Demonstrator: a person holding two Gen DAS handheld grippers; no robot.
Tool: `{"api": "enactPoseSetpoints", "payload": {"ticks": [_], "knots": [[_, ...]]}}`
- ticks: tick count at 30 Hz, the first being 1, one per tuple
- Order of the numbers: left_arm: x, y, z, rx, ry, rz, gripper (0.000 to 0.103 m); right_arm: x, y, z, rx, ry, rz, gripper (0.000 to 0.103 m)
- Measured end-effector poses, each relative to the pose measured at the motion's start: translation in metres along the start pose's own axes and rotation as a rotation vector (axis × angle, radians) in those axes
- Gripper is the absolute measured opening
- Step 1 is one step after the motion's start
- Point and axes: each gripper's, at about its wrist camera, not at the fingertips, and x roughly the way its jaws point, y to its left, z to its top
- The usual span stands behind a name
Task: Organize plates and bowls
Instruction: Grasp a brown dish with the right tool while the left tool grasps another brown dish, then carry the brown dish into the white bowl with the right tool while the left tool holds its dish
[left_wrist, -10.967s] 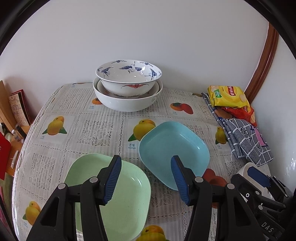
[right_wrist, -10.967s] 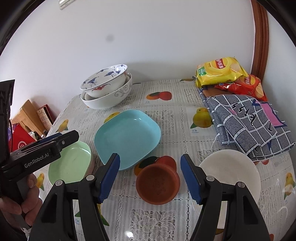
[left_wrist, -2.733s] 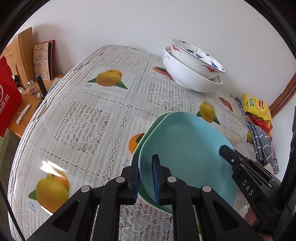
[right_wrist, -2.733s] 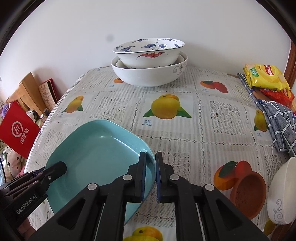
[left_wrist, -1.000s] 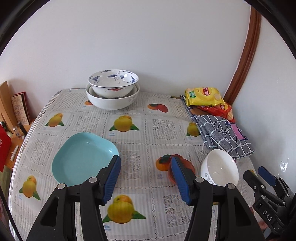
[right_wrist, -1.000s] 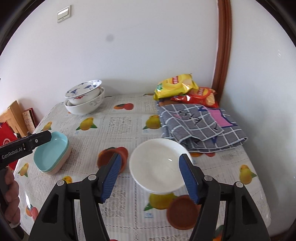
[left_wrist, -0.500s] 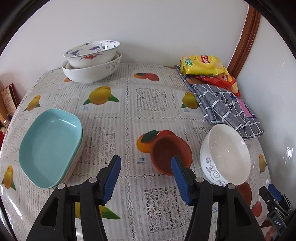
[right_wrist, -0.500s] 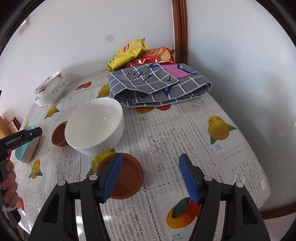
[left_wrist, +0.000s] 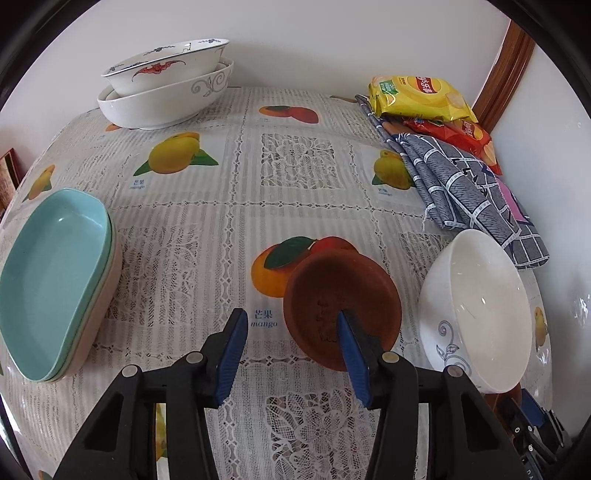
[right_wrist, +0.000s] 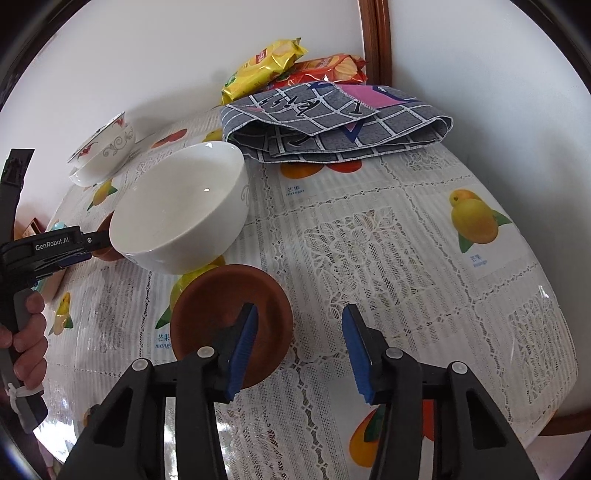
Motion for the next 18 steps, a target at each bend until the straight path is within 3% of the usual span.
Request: {"api": "enactPoseSetpoints", "payload": {"ticks": [9,14,18], "knots": [[0.014,0.000,0.005,0.013,0.011,0.004,0.035,0.006,0.002,0.003,-0.020,-0.014,0.004,0.036],[0.015,-0.003,0.006,0.019,0.015,-0.030,0.018,0.006,0.006,0.003,-0.018,-0.018,0.025,0.015],[0.013,-0.009,0.005,0.054,0.008,-0.020,0.014,0.004,0.009,0.003,-0.013,-0.032,0.024,0.012]]}}
